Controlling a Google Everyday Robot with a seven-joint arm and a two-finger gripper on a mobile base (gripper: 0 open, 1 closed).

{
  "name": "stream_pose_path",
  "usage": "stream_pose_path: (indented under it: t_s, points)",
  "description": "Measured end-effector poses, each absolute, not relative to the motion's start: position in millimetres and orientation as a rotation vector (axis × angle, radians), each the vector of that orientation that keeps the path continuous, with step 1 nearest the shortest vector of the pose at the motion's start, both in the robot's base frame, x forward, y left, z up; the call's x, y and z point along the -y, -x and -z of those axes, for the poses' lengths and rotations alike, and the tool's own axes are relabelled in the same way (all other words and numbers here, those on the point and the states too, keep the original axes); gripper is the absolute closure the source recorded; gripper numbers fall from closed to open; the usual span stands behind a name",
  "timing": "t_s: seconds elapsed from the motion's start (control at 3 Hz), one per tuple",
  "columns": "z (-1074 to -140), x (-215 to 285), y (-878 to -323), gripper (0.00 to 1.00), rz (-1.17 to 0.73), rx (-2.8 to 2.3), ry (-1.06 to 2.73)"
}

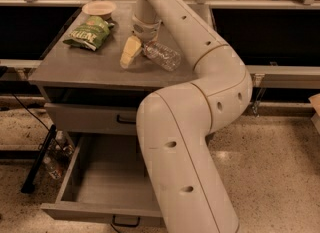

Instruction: Place water bottle into middle drawer

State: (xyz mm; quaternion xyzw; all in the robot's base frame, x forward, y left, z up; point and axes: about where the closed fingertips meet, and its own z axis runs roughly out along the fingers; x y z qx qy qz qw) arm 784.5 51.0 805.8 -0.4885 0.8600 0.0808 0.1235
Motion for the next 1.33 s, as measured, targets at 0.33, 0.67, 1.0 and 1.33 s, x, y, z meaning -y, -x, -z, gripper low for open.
stream_pose_path:
  t_s: [0.33,0.67,1.0,1.33]
  points:
    - [-805.8,-51.0,-784.5,0.26,-0.236,-2.508,1.424]
    - [-805.8,-51.0,-784.5,0.5,-0.236,-2.508,1.424]
    - [-805.8,-51.0,-784.5,0.74,-0.236,-2.508,1.424]
    - [-805.8,-51.0,-784.5,0.95,-0.236,-2.508,1.424]
